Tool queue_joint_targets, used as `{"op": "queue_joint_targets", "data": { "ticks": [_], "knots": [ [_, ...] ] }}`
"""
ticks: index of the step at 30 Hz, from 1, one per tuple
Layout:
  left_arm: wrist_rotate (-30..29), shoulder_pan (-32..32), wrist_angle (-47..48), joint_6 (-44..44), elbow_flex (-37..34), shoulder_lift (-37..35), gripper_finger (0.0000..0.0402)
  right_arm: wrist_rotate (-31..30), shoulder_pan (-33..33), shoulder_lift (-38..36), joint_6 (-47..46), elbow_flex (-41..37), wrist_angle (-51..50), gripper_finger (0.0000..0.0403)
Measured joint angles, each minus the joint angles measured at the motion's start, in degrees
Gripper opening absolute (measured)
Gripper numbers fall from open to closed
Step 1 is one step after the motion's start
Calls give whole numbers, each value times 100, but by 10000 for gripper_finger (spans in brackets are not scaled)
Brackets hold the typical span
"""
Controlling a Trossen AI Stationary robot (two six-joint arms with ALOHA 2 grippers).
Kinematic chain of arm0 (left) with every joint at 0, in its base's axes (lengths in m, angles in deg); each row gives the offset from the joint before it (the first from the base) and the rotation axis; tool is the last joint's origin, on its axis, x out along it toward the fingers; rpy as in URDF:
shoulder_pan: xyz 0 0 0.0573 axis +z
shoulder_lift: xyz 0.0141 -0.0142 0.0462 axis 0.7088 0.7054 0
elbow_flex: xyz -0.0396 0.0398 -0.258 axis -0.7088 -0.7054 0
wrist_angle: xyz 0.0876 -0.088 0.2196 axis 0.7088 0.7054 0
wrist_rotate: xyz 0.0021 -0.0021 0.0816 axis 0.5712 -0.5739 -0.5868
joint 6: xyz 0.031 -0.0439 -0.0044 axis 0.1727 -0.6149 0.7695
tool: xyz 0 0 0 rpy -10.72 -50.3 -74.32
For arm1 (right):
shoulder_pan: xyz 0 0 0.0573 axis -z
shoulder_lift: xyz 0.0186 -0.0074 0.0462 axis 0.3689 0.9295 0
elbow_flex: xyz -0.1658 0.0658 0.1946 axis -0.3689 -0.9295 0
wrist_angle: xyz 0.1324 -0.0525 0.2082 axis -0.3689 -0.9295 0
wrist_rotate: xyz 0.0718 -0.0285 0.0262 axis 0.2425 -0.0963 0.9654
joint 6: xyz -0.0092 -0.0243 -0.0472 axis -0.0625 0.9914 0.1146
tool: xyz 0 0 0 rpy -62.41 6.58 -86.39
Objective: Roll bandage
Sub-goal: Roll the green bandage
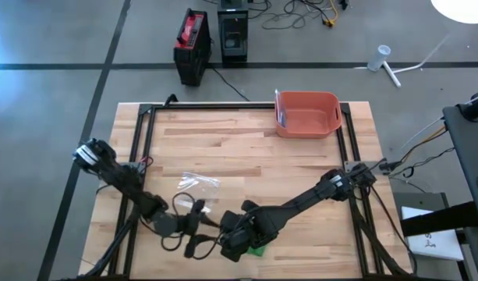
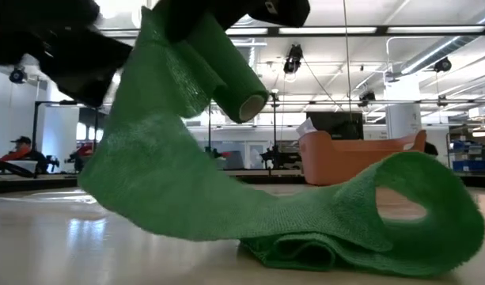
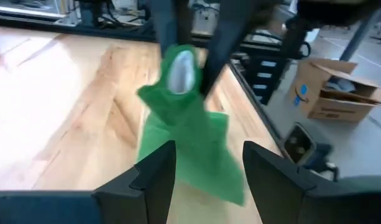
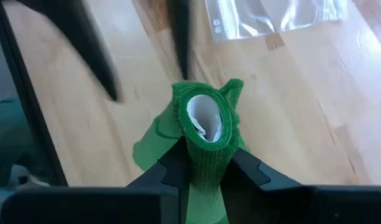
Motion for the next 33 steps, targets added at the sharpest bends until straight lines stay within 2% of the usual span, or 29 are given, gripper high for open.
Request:
{"op": "queue_joint_targets", "data": {
  "ticks": [5,10,13,15,17,18,23,29,33],
  "knots": [
    [751,403,-1087,278,0,548,178,0,0,0,237,19,15,60],
    [945,780,-1551,239,0,1010,175,7,-3,0,418,19,24,54],
    [1398,919,-1952,230,4,1210,141,7,-4,-11,484,19,31,57],
    [1602,953,-2037,263,75,1313,90,15,-2,-28,600,19,31,62],
    [1636,955,-1930,319,146,1333,29,42,-2,-64,715,19,0,67],
    [1642,955,-1886,332,174,1325,16,41,-6,-93,747,19,-33,70],
    [1527,974,-1113,491,105,977,2,52,-15,-376,854,19,-540,77],
    [732,1084,878,675,11,86,1,-35,-42,-683,893,19,-1358,73],
    [384,1140,1391,834,11,-399,3,-205,-38,-768,1153,19,-1400,70]
  ]
}}
